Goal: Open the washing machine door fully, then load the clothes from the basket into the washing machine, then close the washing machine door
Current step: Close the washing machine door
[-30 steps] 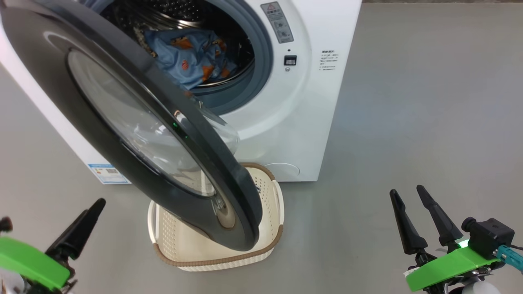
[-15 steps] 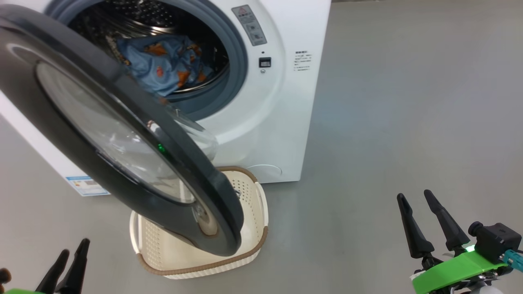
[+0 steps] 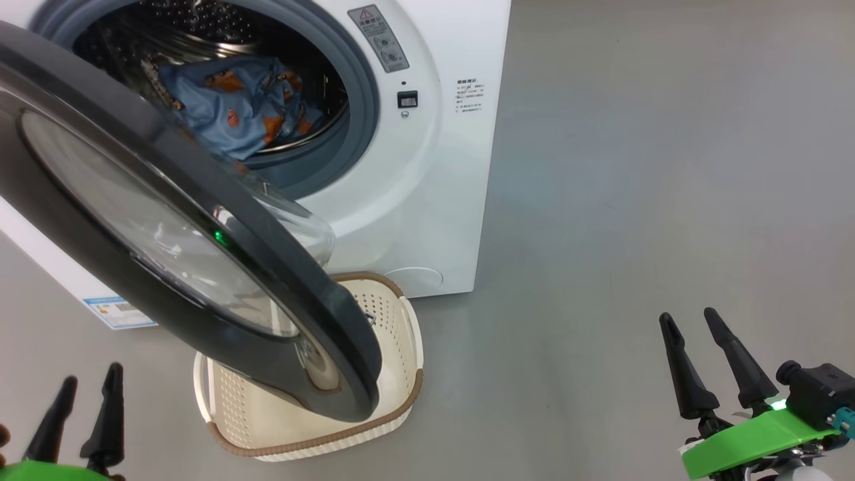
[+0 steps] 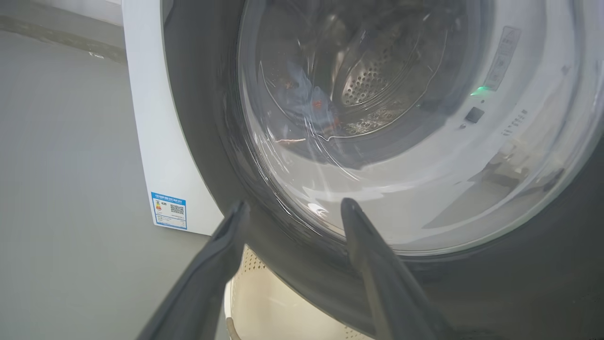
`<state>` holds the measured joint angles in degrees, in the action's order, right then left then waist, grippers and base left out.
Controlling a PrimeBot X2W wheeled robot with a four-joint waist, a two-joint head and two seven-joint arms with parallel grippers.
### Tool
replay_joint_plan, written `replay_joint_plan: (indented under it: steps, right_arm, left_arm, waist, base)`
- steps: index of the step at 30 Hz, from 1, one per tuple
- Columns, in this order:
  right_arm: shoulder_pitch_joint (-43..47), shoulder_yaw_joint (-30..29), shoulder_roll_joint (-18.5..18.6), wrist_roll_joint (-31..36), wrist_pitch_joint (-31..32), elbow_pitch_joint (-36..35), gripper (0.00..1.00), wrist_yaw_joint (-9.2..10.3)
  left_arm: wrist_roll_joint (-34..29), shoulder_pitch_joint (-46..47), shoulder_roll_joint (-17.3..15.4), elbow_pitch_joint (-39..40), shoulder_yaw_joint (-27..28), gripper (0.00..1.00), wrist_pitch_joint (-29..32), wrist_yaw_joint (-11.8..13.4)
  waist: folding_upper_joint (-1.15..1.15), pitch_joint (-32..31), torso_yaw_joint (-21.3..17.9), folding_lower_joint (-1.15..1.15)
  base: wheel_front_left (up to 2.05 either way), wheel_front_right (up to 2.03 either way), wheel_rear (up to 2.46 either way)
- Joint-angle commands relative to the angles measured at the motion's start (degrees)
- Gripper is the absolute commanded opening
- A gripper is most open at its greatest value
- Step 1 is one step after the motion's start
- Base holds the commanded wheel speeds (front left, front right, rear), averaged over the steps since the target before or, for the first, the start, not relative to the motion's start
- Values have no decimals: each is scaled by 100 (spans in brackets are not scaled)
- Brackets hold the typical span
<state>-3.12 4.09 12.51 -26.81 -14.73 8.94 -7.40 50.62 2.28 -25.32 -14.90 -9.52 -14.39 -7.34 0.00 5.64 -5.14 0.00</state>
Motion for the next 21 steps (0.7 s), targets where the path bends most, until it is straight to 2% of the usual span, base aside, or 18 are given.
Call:
replay_joint_plan:
  steps: [1,12,21]
  right_arm:
    - [37,70,76,81,-27,-153,100,-9]
    - [71,30,67,63,-27,-154,100,-9]
    - [110,-53,37,66,-27,-167,100,-9]
  left_arm:
    - [-226,121,-81,178,393,100,-60,-14]
    - [-1706,-174,528,552,895,100,-61,-14]
    - [-2165,-221,797,578,1014,100,-61,-14]
  waist:
    - [0,-11,-5,0]
    - [0,-68,-29,0]
    - [0,-36,-25,0]
  base:
    - [0,0,0]
    - [0,0,0]
    - [0,0,0]
